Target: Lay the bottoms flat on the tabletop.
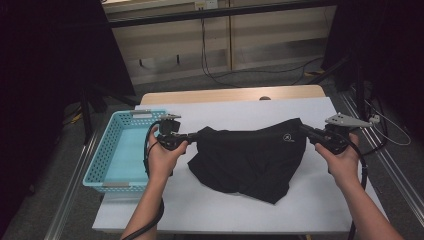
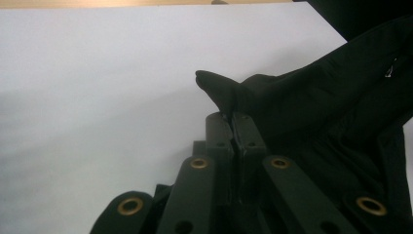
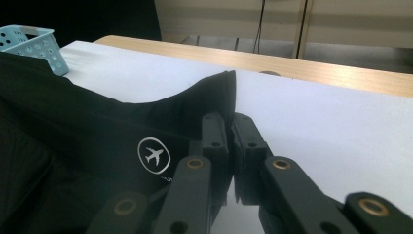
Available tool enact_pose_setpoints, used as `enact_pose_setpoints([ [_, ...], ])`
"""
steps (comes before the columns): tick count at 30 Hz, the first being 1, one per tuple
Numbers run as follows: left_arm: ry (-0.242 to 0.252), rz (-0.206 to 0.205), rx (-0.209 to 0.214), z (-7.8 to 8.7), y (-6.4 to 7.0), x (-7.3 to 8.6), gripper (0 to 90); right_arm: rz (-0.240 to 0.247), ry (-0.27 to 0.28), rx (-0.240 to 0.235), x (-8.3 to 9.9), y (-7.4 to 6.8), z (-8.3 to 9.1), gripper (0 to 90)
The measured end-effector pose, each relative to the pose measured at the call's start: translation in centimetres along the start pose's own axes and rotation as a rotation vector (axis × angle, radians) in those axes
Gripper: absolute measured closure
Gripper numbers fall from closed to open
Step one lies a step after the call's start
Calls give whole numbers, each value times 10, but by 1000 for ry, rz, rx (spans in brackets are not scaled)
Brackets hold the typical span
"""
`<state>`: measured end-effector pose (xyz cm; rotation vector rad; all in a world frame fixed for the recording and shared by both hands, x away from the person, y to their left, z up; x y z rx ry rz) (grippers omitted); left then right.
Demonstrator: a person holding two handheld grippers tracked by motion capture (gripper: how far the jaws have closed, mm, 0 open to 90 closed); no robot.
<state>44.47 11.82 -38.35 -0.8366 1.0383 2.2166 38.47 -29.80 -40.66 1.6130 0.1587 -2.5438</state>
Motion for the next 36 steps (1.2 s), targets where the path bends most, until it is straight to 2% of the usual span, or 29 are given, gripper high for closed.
enact_pose_setpoints([
  [4,-15,4,-5,-8,-7,-10,873,13,-20,3,0,2,-11,854],
  [7,-16,8,-2,-14,-15,-21,873,3,-24,6,-7,5,-23,855],
  [8,-17,7,-8,-15,-17,-25,873,2,-26,11,-11,5,-27,854],
  [9,-18,-6,-31,-17,-21,-31,873,8,-25,20,-14,6,-30,854],
  [11,-12,1,-43,-22,-29,-50,874,7,-30,28,-27,8,-44,856],
  [13,-10,-31,-80,-25,-33,-75,875,33,-24,66,-46,9,-60,860],
  [14,8,-41,-89,-27,-34,-90,876,30,-7,85,-60,10,-70,861],
  [15,19,-54,-97,-27,-35,-101,871,-18,15,133,-89,15,-86,852],
  [16,37,-68,-116,-29,-37,-114,871,-18,15,133,-89,15,-86,852],
  [17,71,-55,-131,-35,-45,-128,705,-124,50,154,-115,19,-102,629],
  [18,71,-55,-131,-35,-45,-128,540,-124,50,154,-115,19,-102,629],
  [19,65,-61,-145,-40,-49,-128,540,-120,52,182,-119,18,-105,532],
  [20,58,-87,-167,-43,-51,-123,399,-78,10,186,-114,8,-108,497],
  [21,50,-92,-164,-45,-53,-118,399,-78,10,186,-114,8,-108,497],
  [23,16,-72,-140,-55,-57,-96,294,-27,-33,149,-100,-4,-106,427],
  [24,1,-65,-136,-59,-59,-84,273,15,-40,133,-87,-11,-101,419],
  [25,-13,-52,-129,-62,-59,-72,248,37,-59,111,-76,-18,-97,387],
  [27,-46,-65,-117,-67,-57,-51,228,64,-92,67,-52,-30,-85,339],
  [28,-52,-72,-115,-67,-54,-42,222,102,-106,39,-31,-41,-70,325],
  [29,-57,-73,-109,-67,-53,-36,222,102,-106,39,-31,-41,-70,325],
  [32,-68,-95,-99,-62,-42,-17,206,141,-123,17,-5,-52,-47,297],
  [34,-57,-108,-92,-59,-34,-8,196,141,-133,5,9,-58,-34,277],
  [36,-69,-122,-83,-54,-28,1,192,178,-149,7,21,-63,-23,269],
])
Point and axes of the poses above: each handheld gripper's, and its own axes: z roughly backward along the jaws, x roughly out of its underside, y roughly to its right, the point moved 3 cm from there along -z, roughly forward along the jaws, and after that the axes turned 15 degrees about x, right-handed, at the moved point
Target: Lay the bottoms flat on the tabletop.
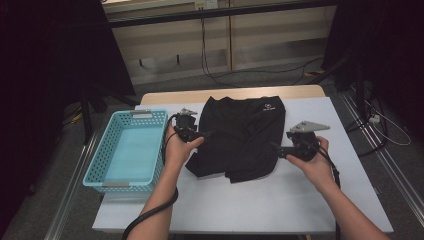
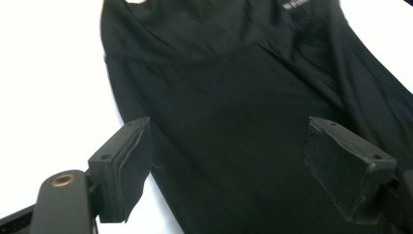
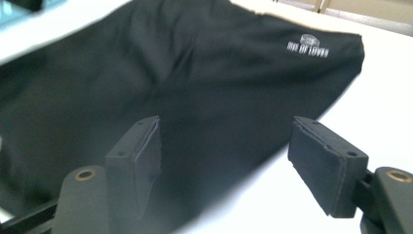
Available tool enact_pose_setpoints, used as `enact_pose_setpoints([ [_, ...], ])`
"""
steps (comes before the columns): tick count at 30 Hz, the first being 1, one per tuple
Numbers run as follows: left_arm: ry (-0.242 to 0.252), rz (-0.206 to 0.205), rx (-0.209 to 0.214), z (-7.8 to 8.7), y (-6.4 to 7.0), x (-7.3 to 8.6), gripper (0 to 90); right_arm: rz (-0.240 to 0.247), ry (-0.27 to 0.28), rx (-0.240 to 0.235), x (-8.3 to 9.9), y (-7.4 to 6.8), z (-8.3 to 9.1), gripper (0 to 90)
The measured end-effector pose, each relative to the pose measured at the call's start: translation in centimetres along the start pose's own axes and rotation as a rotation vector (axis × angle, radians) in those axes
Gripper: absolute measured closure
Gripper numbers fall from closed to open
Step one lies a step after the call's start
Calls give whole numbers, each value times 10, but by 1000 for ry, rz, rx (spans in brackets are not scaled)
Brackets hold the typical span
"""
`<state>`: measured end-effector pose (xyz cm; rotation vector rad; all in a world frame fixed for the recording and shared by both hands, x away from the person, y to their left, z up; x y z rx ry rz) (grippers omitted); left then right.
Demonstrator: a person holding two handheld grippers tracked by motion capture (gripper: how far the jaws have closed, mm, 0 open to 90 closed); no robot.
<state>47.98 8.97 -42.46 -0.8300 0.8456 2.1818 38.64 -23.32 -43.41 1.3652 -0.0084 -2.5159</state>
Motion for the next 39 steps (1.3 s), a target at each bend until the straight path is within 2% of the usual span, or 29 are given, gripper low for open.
enact_pose_setpoints([
  [3,3,-10,11,7,9,11,179,17,-12,-13,15,-9,10,263],
  [6,-11,-29,-3,12,14,22,172,34,-11,-33,24,-18,16,262],
  [9,-2,-30,-2,14,18,33,168,46,-8,-45,32,-24,16,262],
  [13,-24,-43,2,12,23,45,159,66,-16,-59,42,-33,13,263],
  [17,-11,-48,10,9,21,50,155,79,-20,-65,43,-37,12,263],
  [20,-16,-76,20,7,24,50,149,94,-15,-66,42,-41,12,264],
  [21,-11,-73,23,7,24,49,149,94,-15,-66,42,-41,12,264],
  [23,-12,-85,14,5,26,48,147,92,-5,-74,40,-43,12,272],
  [27,-23,-91,14,5,26,48,145,106,0,-101,38,-49,9,350],
  [30,-12,-92,11,6,28,48,145,122,-5,-118,38,-54,7,413],
  [35,-16,-100,19,8,31,50,147,115,17,-160,32,-61,10,541],
  [36,-11,-86,28,7,32,51,148,119,21,-174,31,-64,10,556],
  [39,-16,-91,32,5,33,51,150,166,1,-194,33,-74,8,615],
])
Point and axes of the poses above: each handheld gripper's, and its own axes: z roughly backward along the jaws, x roughly out of its underside, y roughly to its right, the point moved 3 cm from there along -z, roughly forward along the jaws, and after that the axes turned 15 degrees about x, right-handed, at the moved point
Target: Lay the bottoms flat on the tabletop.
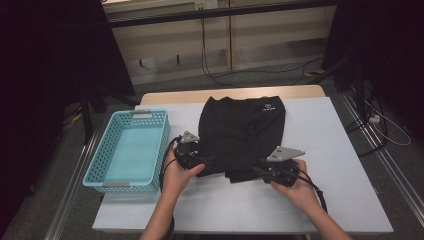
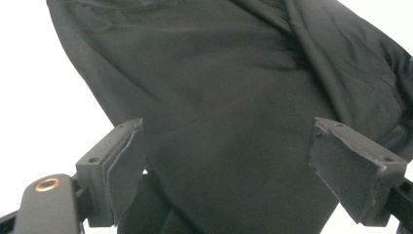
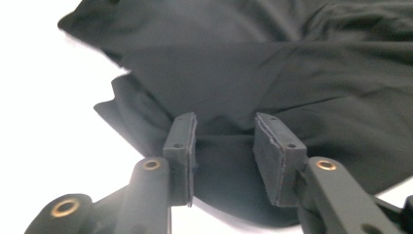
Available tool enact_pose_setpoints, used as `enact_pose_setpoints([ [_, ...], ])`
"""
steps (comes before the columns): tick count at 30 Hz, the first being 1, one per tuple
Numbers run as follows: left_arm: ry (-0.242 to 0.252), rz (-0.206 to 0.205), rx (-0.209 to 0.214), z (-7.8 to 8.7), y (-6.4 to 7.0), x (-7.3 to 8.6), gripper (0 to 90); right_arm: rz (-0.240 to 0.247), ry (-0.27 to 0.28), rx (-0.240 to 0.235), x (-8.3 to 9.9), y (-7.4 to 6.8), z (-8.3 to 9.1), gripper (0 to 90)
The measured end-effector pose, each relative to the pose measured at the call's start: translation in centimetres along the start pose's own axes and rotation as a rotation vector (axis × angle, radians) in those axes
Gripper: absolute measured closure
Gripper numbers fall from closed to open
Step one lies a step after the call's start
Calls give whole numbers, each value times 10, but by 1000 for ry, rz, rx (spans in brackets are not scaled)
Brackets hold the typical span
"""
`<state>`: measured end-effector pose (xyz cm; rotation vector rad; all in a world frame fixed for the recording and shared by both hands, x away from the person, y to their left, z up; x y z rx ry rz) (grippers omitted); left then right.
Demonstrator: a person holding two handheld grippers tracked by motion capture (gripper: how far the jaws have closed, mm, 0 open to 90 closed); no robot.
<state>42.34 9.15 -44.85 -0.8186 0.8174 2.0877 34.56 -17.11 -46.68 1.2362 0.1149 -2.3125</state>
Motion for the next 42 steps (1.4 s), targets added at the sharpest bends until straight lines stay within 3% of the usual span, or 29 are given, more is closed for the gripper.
enact_pose_setpoints([
  [5,-3,-1,2,-1,1,0,151,29,-45,-13,6,-6,-9,695],
  [12,3,-4,3,0,1,-2,156,25,-47,-36,7,-5,-11,835],
  [14,6,-5,4,2,2,-3,157,21,-48,-38,7,-5,-11,852],
  [15,11,-11,-15,2,3,-3,157,21,-48,-38,7,-5,-11,852],
  [16,8,-4,4,3,3,-2,157,16,-45,-36,7,-4,-11,857],
  [18,15,-1,2,5,3,-3,157,5,-36,-42,5,-2,-7,877],
  [23,9,-11,11,7,2,-3,162,-27,2,-40,-3,17,11,890],
  [29,12,-5,14,7,3,-2,162,-50,10,-18,3,33,21,890],
  [35,5,-6,13,8,3,0,162,-88,21,33,8,59,33,890],
  [39,0,-8,13,7,4,1,162,-75,-6,30,15,63,34,889],
  [42,2,-8,13,8,5,1,162,-36,-44,52,22,65,34,888],
])
Point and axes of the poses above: each handheld gripper's, and its own axes: z roughly backward along the jaws, x roughly out of its underside, y roughly to its right, the point moved 3 cm from there along -z, roughly forward along the jaws, and after that the axes turned 15 degrees about x, right-handed, at the moved point
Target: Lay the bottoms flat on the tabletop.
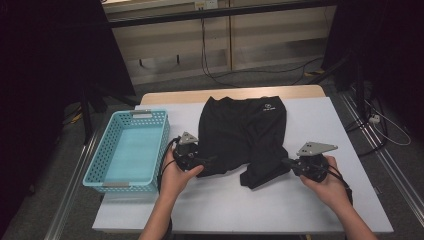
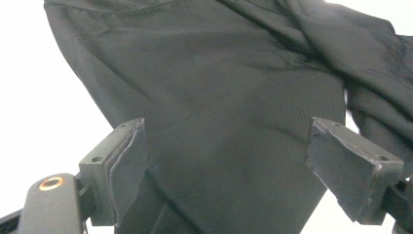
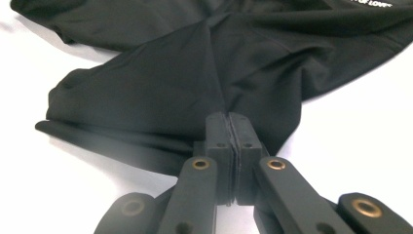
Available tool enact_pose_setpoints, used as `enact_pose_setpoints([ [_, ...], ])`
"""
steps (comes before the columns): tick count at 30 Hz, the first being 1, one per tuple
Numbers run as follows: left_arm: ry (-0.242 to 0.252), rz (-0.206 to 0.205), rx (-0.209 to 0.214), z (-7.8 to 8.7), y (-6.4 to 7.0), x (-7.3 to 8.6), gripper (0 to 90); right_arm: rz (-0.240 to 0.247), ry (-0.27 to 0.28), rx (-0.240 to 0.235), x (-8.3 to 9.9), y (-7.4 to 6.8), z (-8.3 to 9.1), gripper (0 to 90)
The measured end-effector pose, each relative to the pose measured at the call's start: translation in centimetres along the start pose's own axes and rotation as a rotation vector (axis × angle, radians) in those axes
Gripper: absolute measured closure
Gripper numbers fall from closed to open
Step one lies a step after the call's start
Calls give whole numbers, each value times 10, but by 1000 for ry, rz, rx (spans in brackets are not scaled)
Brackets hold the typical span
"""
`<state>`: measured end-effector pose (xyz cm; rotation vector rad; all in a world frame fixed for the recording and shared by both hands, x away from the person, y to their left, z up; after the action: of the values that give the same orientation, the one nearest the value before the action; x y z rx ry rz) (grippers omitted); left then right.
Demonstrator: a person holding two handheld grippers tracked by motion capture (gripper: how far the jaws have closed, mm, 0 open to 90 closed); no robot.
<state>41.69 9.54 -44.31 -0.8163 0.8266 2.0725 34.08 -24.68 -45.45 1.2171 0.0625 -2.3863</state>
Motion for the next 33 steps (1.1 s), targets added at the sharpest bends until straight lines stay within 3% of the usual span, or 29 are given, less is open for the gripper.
enact_pose_setpoints([
  [8,-9,-11,-7,2,1,1,162,15,-16,57,4,13,3,889],
  [12,-1,-8,-6,2,3,1,162,-18,-15,34,7,16,5,888],
  [20,-8,-19,-10,2,5,0,162,7,-18,37,8,16,6,875],
  [24,-6,-18,-6,1,5,-1,162,0,8,38,4,14,9,785],
  [29,-17,-20,-1,-1,5,0,162,-3,34,14,-6,1,5,626],
  [31,-22,-28,-8,-2,5,1,162,-3,24,24,-8,-5,-1,541],
  [33,-23,-21,-1,-2,5,1,163,7,5,25,-8,-9,-9,540],
])
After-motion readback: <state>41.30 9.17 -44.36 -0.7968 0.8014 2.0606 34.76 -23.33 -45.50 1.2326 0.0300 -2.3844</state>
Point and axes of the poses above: each handheld gripper's, and its own axes: z roughly backward along the jaws, x roughly out of its underside, y roughly to its right, the point moved 3 cm from there along -z, roughly forward along the jaws, and after that the axes turned 15 degrees about x, right-handed, at the moved point
